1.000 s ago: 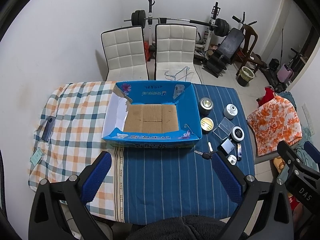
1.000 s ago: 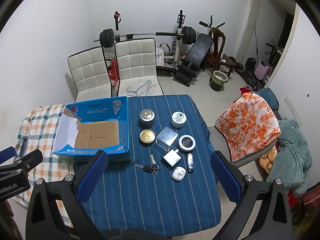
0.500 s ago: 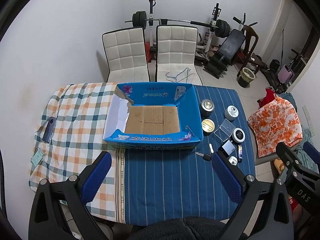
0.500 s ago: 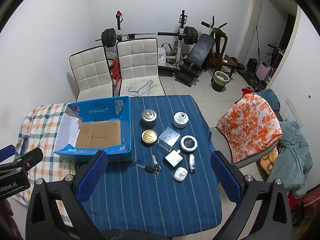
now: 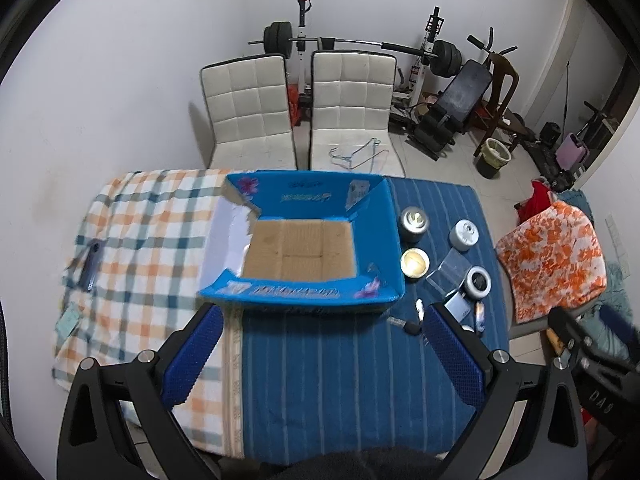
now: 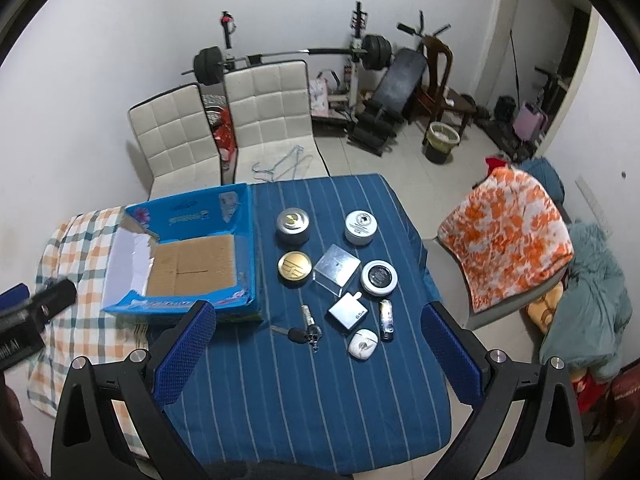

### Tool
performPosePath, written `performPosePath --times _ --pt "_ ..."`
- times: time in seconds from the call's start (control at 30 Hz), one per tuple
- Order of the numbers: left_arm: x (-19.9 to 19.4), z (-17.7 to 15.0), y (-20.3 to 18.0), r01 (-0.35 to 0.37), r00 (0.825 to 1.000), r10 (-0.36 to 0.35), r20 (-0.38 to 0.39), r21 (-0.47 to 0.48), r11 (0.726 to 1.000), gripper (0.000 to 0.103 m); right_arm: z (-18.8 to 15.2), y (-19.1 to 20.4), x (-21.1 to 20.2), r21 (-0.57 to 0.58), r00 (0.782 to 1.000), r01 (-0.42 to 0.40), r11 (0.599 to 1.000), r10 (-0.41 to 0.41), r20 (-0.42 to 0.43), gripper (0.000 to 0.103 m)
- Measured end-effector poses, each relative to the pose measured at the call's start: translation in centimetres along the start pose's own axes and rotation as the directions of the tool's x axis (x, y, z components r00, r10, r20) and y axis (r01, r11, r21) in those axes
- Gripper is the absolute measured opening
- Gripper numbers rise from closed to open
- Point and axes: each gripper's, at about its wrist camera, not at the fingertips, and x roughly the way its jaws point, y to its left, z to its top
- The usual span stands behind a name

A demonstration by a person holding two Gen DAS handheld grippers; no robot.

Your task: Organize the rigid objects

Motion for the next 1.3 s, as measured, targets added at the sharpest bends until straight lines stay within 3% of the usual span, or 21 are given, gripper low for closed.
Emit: performPosePath --times 0.17,0.37,0.5,0.57,0.7,0.77,0.83,0.93,1.1,1.17,1.23,1.3 --pt "5.1 4.7 -2.4 0.037 0.999 -0.036 -0.021 0.047 0.998 0.103 3.6 -3.8 7.3 0.068 0.997 0.029 0.997 -0.023 -0.08 0.103" --pt "15.9 10.5 -10.0 0.12 0.982 -0.096 -0.162 0.143 0.982 0.103 7.5 -9.0 19.7 0.139 0.979 0.029 0.99 0.0 -0.203 0.103" --pt "24.9 13.1 -15.0 0.134 0.955 -0.088 -0.283 0.149 0.98 0.103 8.8 -12.0 27.2 0.185 0.965 0.051 0.981 0.0 -0.264 0.103" --pt "28.8 13.6 -16.7 0.103 0.94 -0.043 -0.339 0.162 0.981 0.103 9.2 -13.5 30.3 0.21 0.96 0.053 0.976 0.008 -0.28 0.102" --pt "36.0 13.4 -18.7 0.072 0.891 0.015 -0.454 0.173 0.982 0.083 9.8 -14.9 35.0 0.237 0.949 0.041 0.971 0.037 -0.314 0.102" --pt "38.5 12.7 -19.1 0.054 0.866 0.04 -0.498 0.173 0.983 0.082 10.0 -15.1 37.2 0.238 0.943 0.035 0.971 0.047 -0.33 0.102" --pt "40.5 12.2 -19.3 0.039 0.844 0.062 -0.533 0.176 0.984 0.082 10.2 -15.2 39.0 0.24 0.937 0.016 0.971 0.069 -0.341 0.102" --pt "41.6 11.7 -20.5 0.011 0.849 0.121 -0.515 0.246 0.969 0.081 10.3 -14.6 41.5 0.221 0.925 -0.009 0.975 0.092 -0.369 0.101" --pt "44.3 11.3 -21.0 -0.015 0.815 0.164 -0.556 0.262 0.965 0.08 10.7 -12.8 44.9 0.182 0.906 -0.026 0.983 0.1 -0.412 0.098" --pt "45.5 10.9 -20.6 -0.02 0.8 0.166 -0.576 0.25 0.968 0.074 10.6 -12.2 46.3 0.178 0.895 -0.033 0.984 0.108 -0.433 0.096" --pt "46.2 10.7 -20.2 -0.017 0.797 0.157 -0.583 0.239 0.971 0.072 10.4 -11.9 47.4 0.185 0.881 -0.044 0.982 0.125 -0.457 0.083" --pt "46.4 10.3 -20.0 -0.009 0.809 0.146 -0.57 0.236 0.972 0.07 10.1 -11.6 47.6 0.179 0.871 -0.027 0.983 0.111 -0.479 0.073"
